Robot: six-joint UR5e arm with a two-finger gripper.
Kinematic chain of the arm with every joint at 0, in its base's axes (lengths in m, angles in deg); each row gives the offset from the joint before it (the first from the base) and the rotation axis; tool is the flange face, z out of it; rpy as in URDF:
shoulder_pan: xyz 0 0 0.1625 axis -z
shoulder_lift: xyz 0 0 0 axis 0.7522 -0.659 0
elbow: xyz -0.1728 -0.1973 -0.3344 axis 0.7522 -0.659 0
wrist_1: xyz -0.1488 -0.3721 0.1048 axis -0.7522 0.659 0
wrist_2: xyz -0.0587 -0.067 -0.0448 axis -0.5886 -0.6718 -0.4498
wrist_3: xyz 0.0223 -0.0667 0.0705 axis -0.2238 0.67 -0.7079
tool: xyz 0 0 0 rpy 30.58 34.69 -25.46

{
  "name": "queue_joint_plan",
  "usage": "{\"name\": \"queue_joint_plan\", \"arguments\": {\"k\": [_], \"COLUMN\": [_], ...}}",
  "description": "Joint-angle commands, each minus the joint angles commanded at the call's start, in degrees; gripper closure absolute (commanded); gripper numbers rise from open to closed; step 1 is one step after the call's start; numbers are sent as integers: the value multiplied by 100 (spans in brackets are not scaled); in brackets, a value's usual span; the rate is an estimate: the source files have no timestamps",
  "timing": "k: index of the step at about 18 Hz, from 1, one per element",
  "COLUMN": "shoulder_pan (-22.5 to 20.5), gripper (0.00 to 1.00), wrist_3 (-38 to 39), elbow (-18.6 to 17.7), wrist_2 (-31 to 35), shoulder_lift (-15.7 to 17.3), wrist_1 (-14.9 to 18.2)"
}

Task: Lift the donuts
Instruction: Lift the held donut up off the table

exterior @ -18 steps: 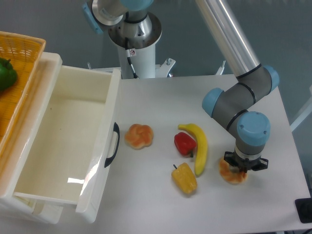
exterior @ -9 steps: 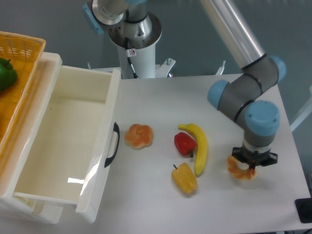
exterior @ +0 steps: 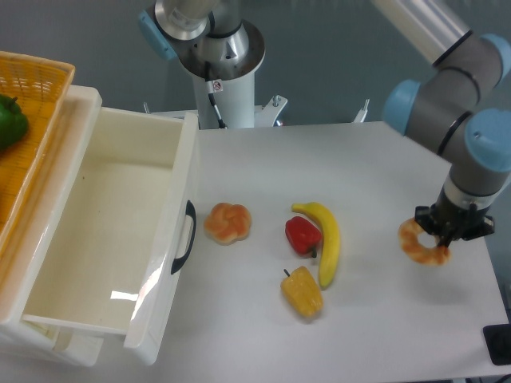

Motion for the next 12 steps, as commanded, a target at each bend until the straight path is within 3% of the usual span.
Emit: {"name": "queue_joint_plan", "arguments": {"k": [4,12], "shoulder_pan": [-96,-141], "gripper": [100,100], "wrist_3": [-668,-660], "elbow": [-96,-184], "wrist_2": [36,-16], "shoulder_lift": [246,396], "wrist_1": [194,230]}}
